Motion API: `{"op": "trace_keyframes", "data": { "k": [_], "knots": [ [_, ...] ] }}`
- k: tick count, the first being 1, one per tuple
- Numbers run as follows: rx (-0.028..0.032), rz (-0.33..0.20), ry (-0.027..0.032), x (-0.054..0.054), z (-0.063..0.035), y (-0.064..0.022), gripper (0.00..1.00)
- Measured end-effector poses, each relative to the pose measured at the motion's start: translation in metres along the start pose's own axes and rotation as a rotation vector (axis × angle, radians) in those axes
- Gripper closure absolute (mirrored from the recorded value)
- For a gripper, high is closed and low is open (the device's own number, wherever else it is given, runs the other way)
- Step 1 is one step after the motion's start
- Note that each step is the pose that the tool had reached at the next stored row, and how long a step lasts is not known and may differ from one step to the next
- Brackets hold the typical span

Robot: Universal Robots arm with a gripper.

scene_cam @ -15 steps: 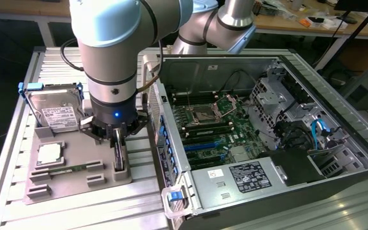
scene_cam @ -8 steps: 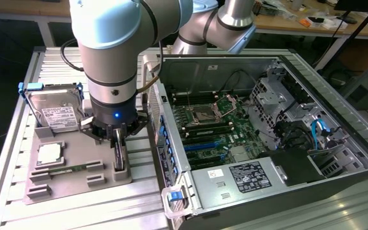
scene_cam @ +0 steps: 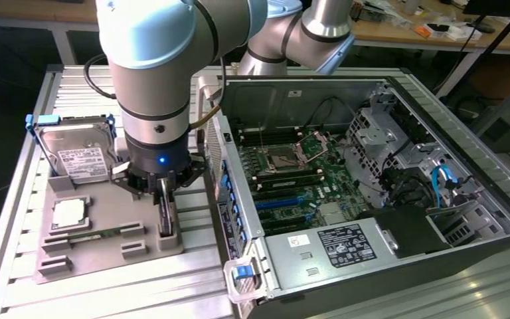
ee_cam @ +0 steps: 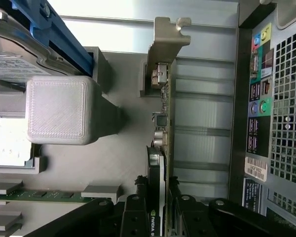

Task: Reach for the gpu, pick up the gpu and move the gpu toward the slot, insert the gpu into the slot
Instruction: 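Pick up the gpu and move the gpu toward the slot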

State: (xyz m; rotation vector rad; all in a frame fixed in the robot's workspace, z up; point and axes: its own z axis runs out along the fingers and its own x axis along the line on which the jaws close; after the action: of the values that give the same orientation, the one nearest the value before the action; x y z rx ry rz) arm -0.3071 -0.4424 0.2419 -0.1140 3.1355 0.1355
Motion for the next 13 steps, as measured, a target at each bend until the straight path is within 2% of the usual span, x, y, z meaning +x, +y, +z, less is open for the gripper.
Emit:
{"op": "trace_keyframes", "data": {
  "k": [13],
  "knots": [
    [0.0011,0.000,0.0014,0.0003,-0.0015,0.0002,0.73]
  ]
}}
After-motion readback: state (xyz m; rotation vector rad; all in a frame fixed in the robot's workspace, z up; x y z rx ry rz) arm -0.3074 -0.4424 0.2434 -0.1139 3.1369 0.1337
